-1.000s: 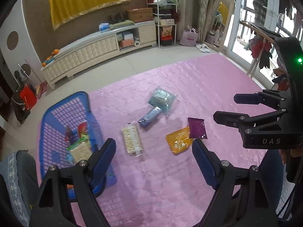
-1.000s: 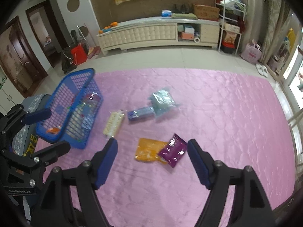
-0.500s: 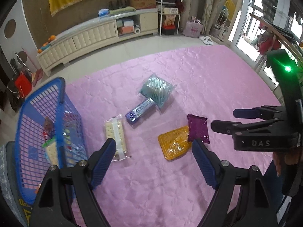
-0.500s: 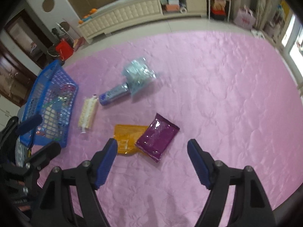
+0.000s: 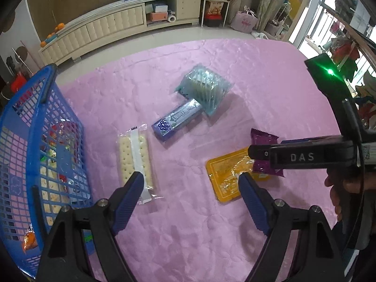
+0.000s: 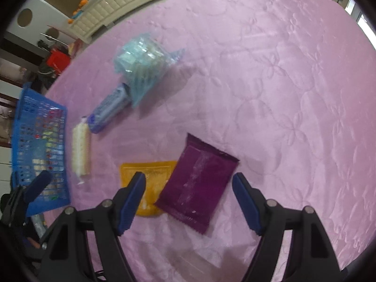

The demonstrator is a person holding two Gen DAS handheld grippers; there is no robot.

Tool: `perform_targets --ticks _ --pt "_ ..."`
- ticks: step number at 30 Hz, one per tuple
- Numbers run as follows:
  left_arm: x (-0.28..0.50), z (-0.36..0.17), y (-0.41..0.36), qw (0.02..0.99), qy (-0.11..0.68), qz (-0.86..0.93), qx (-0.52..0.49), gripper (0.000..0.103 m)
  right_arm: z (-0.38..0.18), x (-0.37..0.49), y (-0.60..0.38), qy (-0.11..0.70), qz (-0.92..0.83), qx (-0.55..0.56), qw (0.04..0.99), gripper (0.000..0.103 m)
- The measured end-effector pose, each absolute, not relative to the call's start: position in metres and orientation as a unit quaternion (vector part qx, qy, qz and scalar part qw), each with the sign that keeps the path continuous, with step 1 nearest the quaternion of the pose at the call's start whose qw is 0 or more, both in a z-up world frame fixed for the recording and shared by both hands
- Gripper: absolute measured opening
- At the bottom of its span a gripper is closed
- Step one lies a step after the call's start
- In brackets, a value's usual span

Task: Organize snacks
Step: 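Move both grippers over the purple packet and the yellow packet, then grasp the purple packet with the right gripper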

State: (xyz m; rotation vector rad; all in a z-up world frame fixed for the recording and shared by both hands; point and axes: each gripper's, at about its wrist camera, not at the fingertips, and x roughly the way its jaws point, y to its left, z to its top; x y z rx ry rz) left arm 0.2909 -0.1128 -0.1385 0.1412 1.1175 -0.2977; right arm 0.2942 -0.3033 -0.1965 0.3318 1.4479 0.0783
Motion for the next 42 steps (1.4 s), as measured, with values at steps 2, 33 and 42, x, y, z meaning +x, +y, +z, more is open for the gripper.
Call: perform_targets --ticks 2,33,42 --pt "0.291 -0.141 -0.115 0.836 0.525 -0.141 0.079 0.081 -0.198 0.297 -0.303 0.664 0.026 0.134 0.735 0.08" --pt "0.274 -0.144 -0.115 0.821 0.545 -0.154 0.065 0.081 -0.179 0.249 -0.299 0.628 0.059 0.037 0.775 0.059" --pt "0.291 -0.151 -0.15 0.808 0.569 -0.148 0.038 0.081 -0.159 0.235 -0.354 0.602 0.071 0.083 0.791 0.059"
